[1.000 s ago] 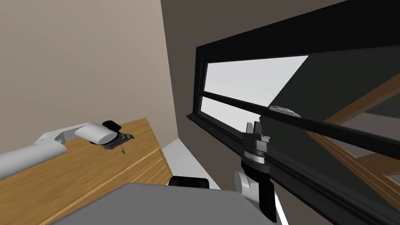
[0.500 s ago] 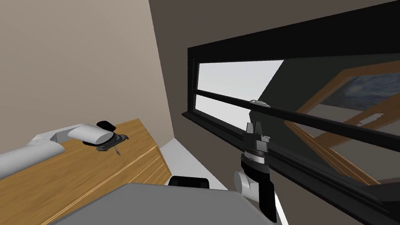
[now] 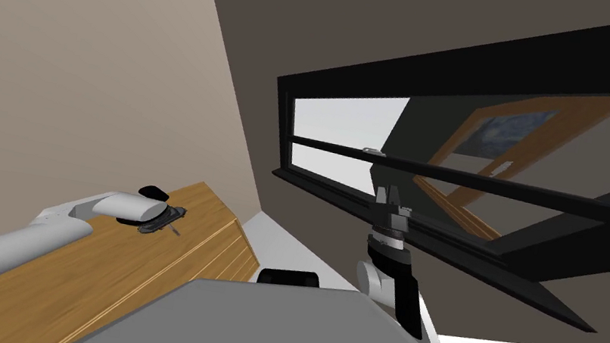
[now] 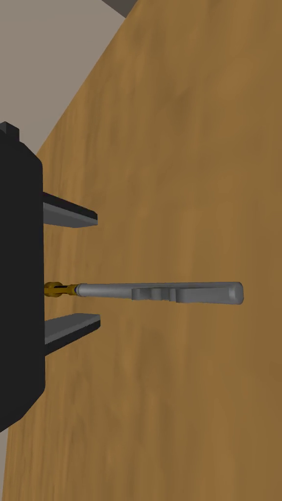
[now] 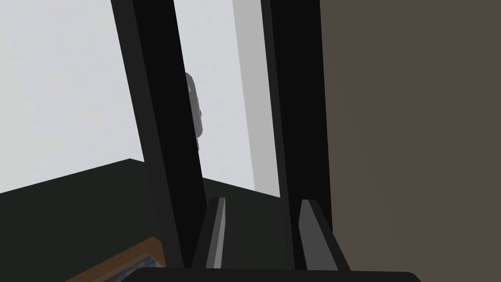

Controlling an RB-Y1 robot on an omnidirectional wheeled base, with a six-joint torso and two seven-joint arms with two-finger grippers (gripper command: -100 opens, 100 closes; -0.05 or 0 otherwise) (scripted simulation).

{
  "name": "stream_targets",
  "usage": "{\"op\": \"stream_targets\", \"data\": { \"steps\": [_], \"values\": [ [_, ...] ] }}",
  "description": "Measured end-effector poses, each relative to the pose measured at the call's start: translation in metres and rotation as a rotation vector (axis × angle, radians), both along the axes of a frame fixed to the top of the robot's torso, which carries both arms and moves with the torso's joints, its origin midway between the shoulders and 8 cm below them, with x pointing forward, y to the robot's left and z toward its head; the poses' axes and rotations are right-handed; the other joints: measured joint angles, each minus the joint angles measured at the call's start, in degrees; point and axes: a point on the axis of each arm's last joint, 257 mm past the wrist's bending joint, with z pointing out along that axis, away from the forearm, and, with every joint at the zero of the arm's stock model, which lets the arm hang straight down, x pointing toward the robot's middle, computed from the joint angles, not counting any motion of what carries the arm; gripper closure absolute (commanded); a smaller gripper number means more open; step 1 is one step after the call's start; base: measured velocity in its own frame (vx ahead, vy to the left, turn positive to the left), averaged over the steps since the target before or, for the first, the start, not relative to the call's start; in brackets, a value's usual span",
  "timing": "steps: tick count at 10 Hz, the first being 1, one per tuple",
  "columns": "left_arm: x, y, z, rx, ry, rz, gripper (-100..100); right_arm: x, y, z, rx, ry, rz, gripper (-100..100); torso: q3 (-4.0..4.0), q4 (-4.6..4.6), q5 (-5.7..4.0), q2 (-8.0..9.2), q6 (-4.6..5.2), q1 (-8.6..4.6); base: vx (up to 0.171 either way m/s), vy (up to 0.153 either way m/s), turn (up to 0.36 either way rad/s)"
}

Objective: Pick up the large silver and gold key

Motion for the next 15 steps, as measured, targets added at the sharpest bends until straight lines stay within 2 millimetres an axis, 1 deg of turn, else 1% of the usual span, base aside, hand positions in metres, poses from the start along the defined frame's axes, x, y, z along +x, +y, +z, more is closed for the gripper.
{"op": "stream_targets", "data": {
  "steps": [3,4,5,7,8,13,14,15],
  "values": [
    [0.0,0.0,0.0,0.0,0.0,0.001,100,0.0,0.0,0.0,0.0,0.0,0.0,0,-0.09,-0.04,0.02,-0.14,0.03,0.02,0.0,0.0,-0.004],
    [0.0,0.0,0.0,0.0,0.0,0.001,0,0.0,0.0,0.0,0.0,0.0,0.0,0,-0.09,-0.04,0.02,-0.15,0.04,0.03,0.0,0.0,0.0],
    [0.0,0.0,0.0,0.0,0.0,0.001,100,0.0,0.0,0.0,0.0,0.0,0.0,0,-0.1,-0.05,0.02,-0.15,0.04,0.03,0.08,0.017,0.259],
    [0.01,-0.016,0.004,-0.002,-0.002,-0.044,100,0.0,0.0,0.0,0.0,0.0,0.0,0,-0.31,-0.13,0.0,-0.53,-0.1,0.08,0.148,0.001,0.346],
    [0.012,-0.024,0.006,0.001,0.003,-0.067,100,0.0,0.0,0.0,0.0,0.0,0.0,0,-0.37,-0.15,0.02,-0.63,0.01,0.0,0.13,-0.015,0.201],
    [0.027,-0.068,0.013,-0.002,0.005,-0.187,100,0.0,0.0,0.0,0.0,0.0,0.0,0,-0.32,-0.14,0.03,-0.53,-0.02,0.02,0.111,-0.007,0.251],
    [0.029,-0.077,0.014,-0.003,0.006,-0.211,100,0.0,0.0,0.0,0.0,0.0,0.0,0,-0.34,-0.14,0.02,-0.58,-0.02,0.01,0.056,-0.014,0.064],
    [0.028,-0.078,0.014,-0.003,0.007,-0.213,0,0.0,0.0,0.0,0.0,0.0,0.0,0,-0.28,-0.13,0.04,-0.44,0.08,0.06,0.009,-0.003,-0.011]
  ]
}}
